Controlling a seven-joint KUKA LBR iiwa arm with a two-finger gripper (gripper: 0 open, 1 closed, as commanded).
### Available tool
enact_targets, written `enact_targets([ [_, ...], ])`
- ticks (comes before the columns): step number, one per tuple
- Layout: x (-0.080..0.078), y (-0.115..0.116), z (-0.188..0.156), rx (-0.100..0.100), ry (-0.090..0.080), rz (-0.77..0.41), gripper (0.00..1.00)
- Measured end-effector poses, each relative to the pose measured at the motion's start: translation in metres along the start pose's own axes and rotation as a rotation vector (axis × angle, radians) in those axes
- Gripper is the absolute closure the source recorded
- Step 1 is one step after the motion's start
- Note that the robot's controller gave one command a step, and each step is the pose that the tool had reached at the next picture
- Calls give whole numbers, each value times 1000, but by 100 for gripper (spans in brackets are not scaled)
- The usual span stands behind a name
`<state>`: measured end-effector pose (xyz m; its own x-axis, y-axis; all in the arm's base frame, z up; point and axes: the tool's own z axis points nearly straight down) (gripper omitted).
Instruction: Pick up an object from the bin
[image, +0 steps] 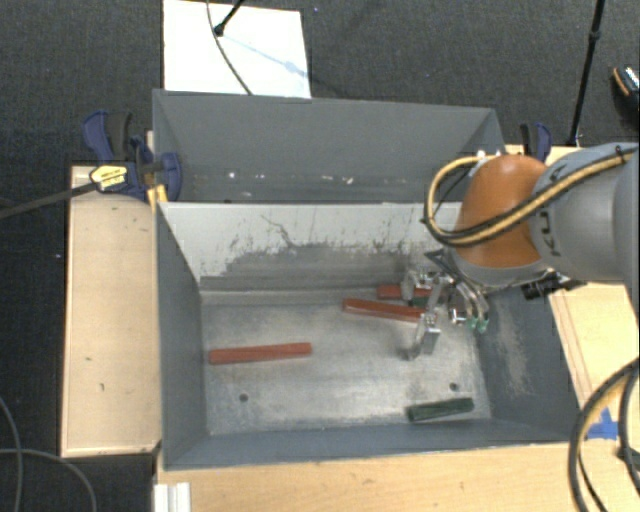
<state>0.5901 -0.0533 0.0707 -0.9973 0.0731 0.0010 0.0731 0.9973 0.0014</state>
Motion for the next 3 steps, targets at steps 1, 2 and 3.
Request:
enact_targets([
  [1,-1,0,-2,1,-5,-5,100],
  [2,2,-9,-63,2,-10,-89,100],
  [3,3,-9,-60,1,-5,-91,0],
])
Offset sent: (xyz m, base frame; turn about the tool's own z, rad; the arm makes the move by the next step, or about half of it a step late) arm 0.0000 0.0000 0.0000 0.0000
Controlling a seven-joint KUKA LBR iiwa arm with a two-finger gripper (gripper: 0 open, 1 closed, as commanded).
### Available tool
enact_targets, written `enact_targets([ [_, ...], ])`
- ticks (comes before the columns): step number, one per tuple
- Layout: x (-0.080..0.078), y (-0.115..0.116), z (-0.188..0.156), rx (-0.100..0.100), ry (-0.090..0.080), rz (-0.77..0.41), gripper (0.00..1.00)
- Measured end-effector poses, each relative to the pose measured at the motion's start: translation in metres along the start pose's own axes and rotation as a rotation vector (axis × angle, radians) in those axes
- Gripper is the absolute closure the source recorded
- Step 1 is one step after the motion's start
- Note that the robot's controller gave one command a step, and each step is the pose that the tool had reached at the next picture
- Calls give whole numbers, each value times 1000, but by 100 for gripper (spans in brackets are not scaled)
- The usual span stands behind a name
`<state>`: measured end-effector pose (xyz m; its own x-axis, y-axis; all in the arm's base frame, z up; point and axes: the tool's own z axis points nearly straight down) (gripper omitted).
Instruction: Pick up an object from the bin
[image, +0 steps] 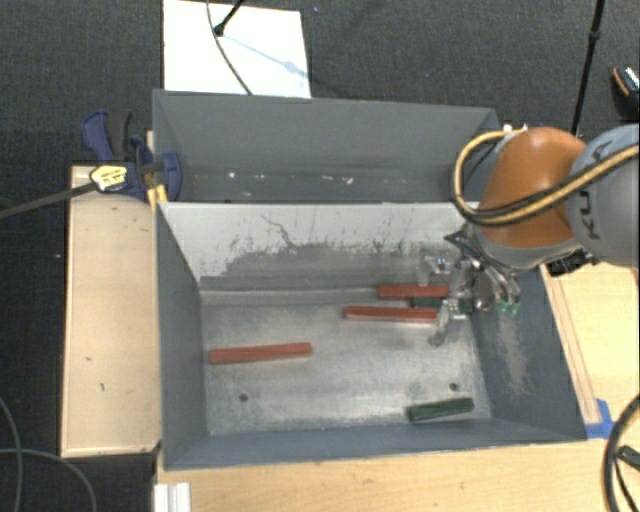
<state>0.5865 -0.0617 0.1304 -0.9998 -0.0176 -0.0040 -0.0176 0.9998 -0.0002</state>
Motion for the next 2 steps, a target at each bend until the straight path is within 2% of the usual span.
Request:
enact_targets([
  [1,-4,29,59,-1,5,263,0],
  [2,2,114,60,-3,6,165,0],
])
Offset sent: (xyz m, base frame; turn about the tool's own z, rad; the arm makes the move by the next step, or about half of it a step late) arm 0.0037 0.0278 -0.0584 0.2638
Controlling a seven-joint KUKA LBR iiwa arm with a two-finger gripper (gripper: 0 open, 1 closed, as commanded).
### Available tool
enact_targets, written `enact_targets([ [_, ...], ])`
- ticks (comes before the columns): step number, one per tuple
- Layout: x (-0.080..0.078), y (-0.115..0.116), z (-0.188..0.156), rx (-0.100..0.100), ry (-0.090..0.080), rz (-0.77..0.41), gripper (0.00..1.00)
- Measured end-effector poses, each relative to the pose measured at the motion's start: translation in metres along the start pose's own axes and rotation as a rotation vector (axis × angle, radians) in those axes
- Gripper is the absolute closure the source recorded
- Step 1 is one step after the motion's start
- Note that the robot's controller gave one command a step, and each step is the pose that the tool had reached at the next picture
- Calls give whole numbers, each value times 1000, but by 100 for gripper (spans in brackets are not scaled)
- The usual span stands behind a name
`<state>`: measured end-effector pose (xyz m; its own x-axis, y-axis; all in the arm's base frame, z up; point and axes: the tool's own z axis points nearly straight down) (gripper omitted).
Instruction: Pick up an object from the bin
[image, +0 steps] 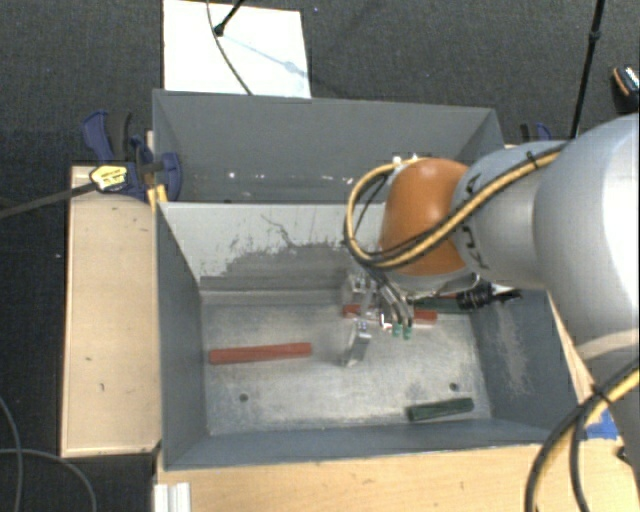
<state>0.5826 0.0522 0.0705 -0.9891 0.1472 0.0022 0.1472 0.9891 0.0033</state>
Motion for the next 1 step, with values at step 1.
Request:
enact_targets([
  [1,27,76,-2,0,1,-86,0],
])
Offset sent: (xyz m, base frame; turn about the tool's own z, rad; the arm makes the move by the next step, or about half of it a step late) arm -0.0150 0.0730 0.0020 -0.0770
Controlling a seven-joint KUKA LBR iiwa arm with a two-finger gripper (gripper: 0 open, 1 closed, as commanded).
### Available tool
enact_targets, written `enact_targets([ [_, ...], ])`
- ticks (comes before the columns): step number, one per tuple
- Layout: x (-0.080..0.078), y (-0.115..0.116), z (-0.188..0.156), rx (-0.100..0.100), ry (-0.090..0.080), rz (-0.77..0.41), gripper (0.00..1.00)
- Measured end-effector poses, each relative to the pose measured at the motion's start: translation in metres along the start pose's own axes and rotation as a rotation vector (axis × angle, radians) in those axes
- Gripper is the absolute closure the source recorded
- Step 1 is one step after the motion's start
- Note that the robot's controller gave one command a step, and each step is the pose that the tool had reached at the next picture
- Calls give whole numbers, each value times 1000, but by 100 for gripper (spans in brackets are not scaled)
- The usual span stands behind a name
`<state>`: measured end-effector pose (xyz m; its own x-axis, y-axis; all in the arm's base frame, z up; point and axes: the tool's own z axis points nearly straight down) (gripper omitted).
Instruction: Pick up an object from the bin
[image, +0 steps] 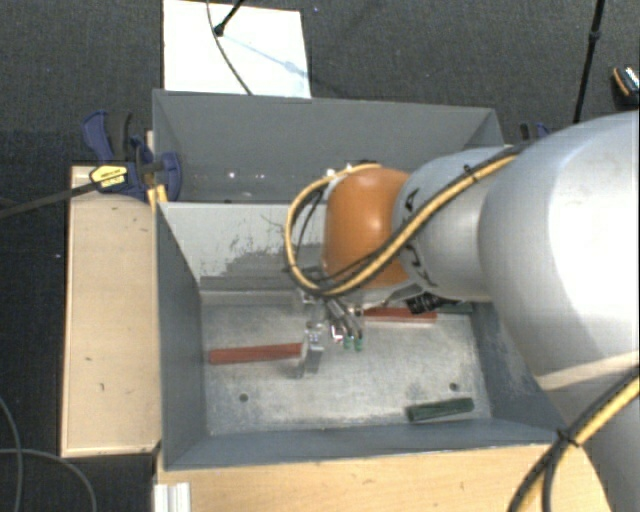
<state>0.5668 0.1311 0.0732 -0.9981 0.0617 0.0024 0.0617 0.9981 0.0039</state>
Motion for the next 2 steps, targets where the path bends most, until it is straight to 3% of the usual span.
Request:
enact_targets([
  [1,-1,-6,0,4,0,5,100],
  [2,13,23,-153,2,-12,-284,100],
])
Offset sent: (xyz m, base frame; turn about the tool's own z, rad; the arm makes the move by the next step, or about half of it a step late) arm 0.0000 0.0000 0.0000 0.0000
